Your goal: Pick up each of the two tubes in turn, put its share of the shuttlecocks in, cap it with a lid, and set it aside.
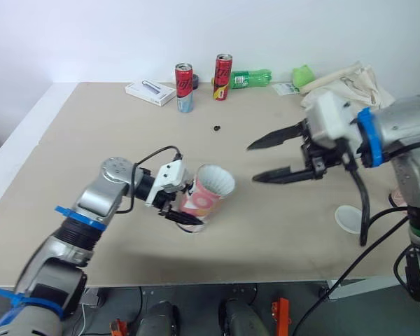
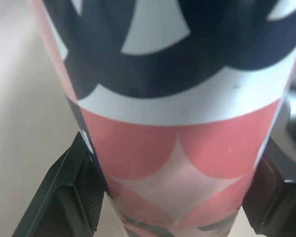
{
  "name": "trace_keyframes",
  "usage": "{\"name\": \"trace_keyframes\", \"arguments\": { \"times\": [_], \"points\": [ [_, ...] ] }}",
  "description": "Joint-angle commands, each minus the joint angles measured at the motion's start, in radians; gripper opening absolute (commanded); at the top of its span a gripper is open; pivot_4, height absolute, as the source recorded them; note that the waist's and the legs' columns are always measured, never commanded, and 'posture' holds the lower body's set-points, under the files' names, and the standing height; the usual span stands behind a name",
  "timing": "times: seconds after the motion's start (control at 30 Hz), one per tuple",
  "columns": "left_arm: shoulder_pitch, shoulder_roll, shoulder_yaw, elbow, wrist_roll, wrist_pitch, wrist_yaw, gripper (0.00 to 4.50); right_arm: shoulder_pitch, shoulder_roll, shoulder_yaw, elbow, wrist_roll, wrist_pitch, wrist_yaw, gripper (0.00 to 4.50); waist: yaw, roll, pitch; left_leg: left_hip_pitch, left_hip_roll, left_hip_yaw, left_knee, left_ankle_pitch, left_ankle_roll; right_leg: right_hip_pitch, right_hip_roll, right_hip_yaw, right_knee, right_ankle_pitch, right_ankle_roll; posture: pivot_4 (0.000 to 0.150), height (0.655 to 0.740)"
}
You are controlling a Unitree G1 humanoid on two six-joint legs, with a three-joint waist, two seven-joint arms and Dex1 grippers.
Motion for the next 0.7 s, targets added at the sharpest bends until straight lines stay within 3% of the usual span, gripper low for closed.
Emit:
{"name": "trace_keyframes", "arguments": {
  "times": [0.03,0.13,0.3,0.7],
  "points": [
    [-0.025,-0.023,0.034,-0.028,-0.041,-0.024,0.002,3.22,0.003,-0.017,-0.033,0.006,0.032,0.014,0.010,1.61,-0.007,0.000,0.000,0.000,0.000,0.000,0.000,0.000,0.000,-0.001,0.001,0.000,0.000,0.000,0.000,0.150,0.7324],
    [-0.021,-0.068,0.016,0.008,-0.030,-0.052,0.015,3.22,-0.042,-0.009,0.006,0.030,0.021,0.012,0.039,0.09,-0.012,0.000,0.000,0.000,0.001,-0.001,-0.002,0.000,0.000,-0.001,0.003,0.000,0.001,0.001,0.002,0.150,0.7324],
    [-0.031,-0.133,-0.018,0.106,0.013,-0.090,0.028,3.22,-0.163,0.014,0.113,0.072,-0.032,-0.022,0.117,0.03,-0.015,0.001,0.000,0.001,0.001,-0.001,-0.003,0.000,0.000,-0.001,0.004,0.000,0.001,0.001,0.001,0.150,0.7324],
    [-0.081,-0.093,-0.080,0.174,0.058,-0.028,-0.064,3.22,-0.243,0.004,0.345,0.059,-0.160,-0.214,0.240,0.03,-0.015,0.000,0.000,-0.002,0.001,-0.001,-0.003,-0.001,0.000,-0.003,0.002,-0.001,0.001,0.000,0.002,0.150,0.7324]
  ]
}}
